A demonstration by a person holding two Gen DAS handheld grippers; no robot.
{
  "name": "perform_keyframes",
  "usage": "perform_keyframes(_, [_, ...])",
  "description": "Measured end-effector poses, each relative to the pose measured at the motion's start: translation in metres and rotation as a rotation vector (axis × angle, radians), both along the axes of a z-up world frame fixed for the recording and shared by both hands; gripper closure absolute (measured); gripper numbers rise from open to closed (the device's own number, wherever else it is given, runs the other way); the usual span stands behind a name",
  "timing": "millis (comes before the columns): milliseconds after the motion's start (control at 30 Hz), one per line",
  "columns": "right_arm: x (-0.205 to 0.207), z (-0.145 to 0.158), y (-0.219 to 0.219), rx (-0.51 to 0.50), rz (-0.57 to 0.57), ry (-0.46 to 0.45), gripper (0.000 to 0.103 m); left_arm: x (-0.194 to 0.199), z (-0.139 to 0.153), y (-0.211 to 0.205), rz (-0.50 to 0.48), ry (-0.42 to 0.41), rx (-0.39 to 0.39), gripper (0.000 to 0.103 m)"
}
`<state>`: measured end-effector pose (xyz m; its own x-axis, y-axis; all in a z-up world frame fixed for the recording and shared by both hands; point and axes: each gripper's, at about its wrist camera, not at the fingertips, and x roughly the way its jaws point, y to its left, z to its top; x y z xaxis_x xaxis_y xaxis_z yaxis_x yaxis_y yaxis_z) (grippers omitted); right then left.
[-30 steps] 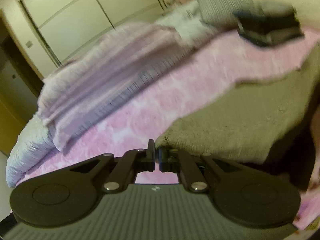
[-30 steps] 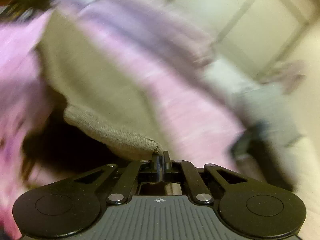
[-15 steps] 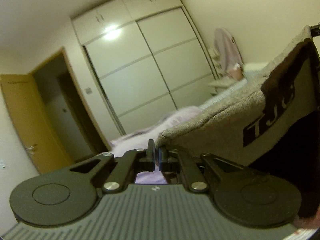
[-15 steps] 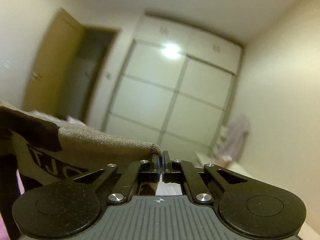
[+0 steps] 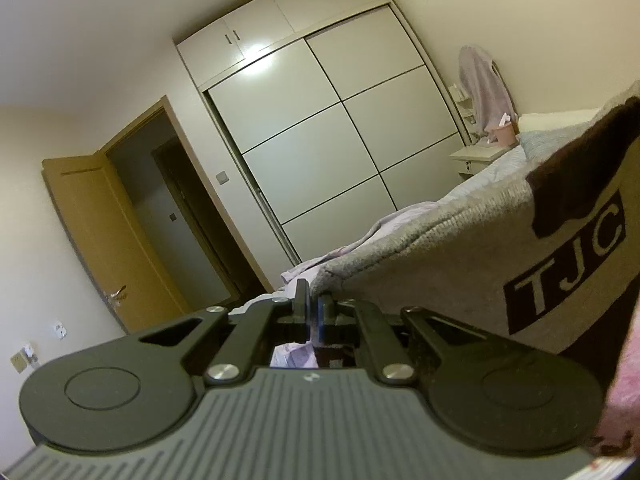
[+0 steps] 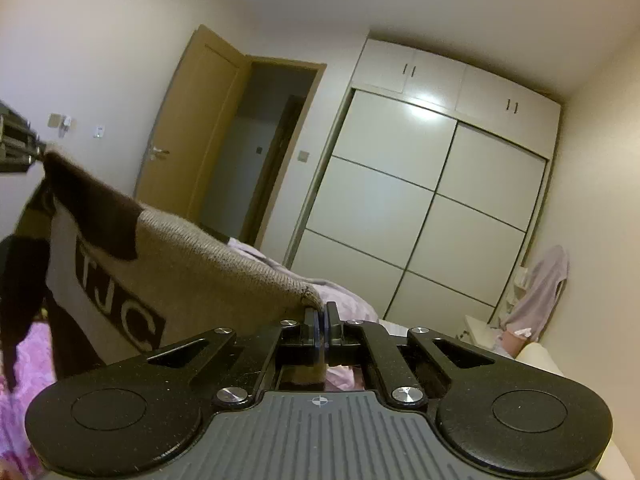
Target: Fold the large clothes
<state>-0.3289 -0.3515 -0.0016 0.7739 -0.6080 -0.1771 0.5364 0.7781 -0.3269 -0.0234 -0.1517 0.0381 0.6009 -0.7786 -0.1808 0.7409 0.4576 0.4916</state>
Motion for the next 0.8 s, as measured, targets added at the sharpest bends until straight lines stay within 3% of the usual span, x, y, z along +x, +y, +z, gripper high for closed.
perform_keyframes(133, [0.043, -0.013, -0.041, 0.017, -0.027, 0.058, 0.103, 0.041, -0.011, -0.04, -0.022, 0.05, 0.055, 0.099])
perform_keyframes(233, [0.091, -0.042, -0.093, 0.093, -0.089, 0.108, 0.103, 0.088, -0.042, -0.106, -0.035, 0.146, 0.121, 0.097])
perform_keyframes(333, [0.157, -0.085, -0.164, 0.171, -0.197, 0.2, 0.103, 0.146, -0.088, -0.185, 0.002, 0.268, 0.204, 0.08])
perform_keyframes(400, [0.198, -0.116, -0.21, 0.241, -0.289, 0.298, 0.085, 0.19, -0.126, -0.236, 0.028, 0.381, 0.256, 0.07])
perform_keyframes(433, [0.207, -0.128, -0.225, 0.277, -0.315, 0.298, 0.064, 0.209, -0.141, -0.252, 0.062, 0.406, 0.271, 0.071])
perform_keyframes(467, [0.213, -0.138, -0.24, 0.334, -0.343, 0.273, 0.057, 0.221, -0.154, -0.263, 0.115, 0.412, 0.287, 0.073])
perform_keyframes(600, [0.191, -0.157, -0.259, 0.517, -0.383, 0.188, 0.055, 0.244, -0.197, -0.252, 0.175, 0.471, 0.351, 0.07])
perform_keyframes(700, [0.151, -0.184, -0.253, 0.598, -0.417, 0.233, 0.054, 0.239, -0.23, -0.21, 0.203, 0.518, 0.411, 0.07])
perform_keyframes(800, [0.089, -0.225, -0.219, 0.723, -0.473, 0.28, 0.054, 0.223, -0.257, -0.156, 0.259, 0.629, 0.468, 0.07])
